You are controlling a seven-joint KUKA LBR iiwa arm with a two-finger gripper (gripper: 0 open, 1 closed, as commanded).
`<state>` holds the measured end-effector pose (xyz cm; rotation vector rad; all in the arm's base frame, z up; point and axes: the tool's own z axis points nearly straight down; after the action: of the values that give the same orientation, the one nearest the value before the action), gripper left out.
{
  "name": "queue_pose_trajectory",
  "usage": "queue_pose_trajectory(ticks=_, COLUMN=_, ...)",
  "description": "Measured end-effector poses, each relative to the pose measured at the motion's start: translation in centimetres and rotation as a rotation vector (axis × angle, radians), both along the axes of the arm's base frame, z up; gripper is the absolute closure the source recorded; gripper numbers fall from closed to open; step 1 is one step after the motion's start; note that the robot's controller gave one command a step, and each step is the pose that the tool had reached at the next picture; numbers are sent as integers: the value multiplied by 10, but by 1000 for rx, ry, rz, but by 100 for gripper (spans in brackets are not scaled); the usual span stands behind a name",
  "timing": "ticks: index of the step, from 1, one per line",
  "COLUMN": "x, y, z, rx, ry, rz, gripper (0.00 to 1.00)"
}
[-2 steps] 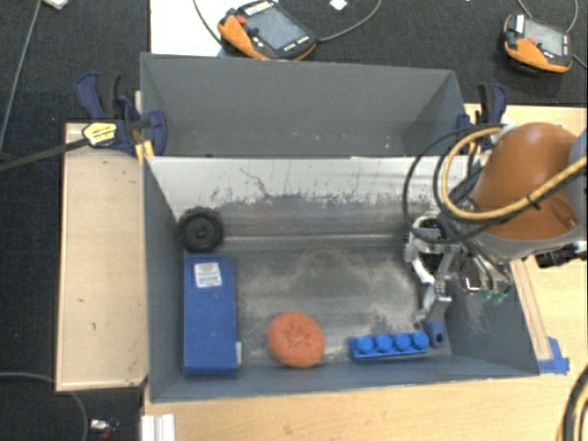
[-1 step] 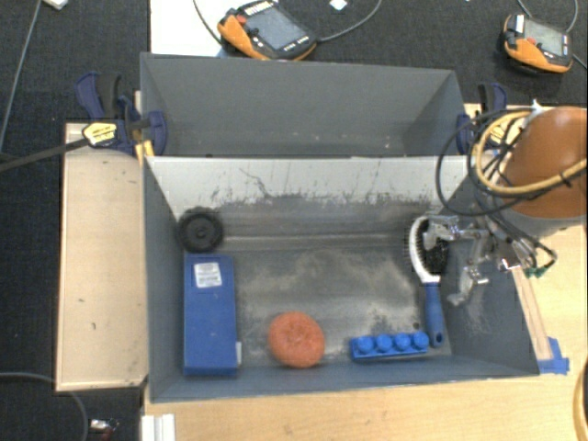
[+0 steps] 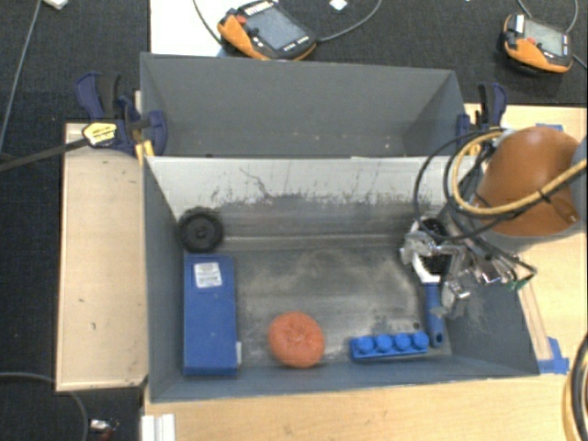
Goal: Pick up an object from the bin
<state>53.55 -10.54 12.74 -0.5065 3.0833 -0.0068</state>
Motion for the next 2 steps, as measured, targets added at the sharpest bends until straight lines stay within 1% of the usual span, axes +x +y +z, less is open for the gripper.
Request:
queue_pose_trajectory(ticks=1, x=33, y=-33, z=-3, rx=-10, ry=-4, rz=278, gripper=0)
queue_pose_trajectory(ticks=2, x=46, y=-36, z=-56, rx=7, ry=-6, rz=401, gripper=0)
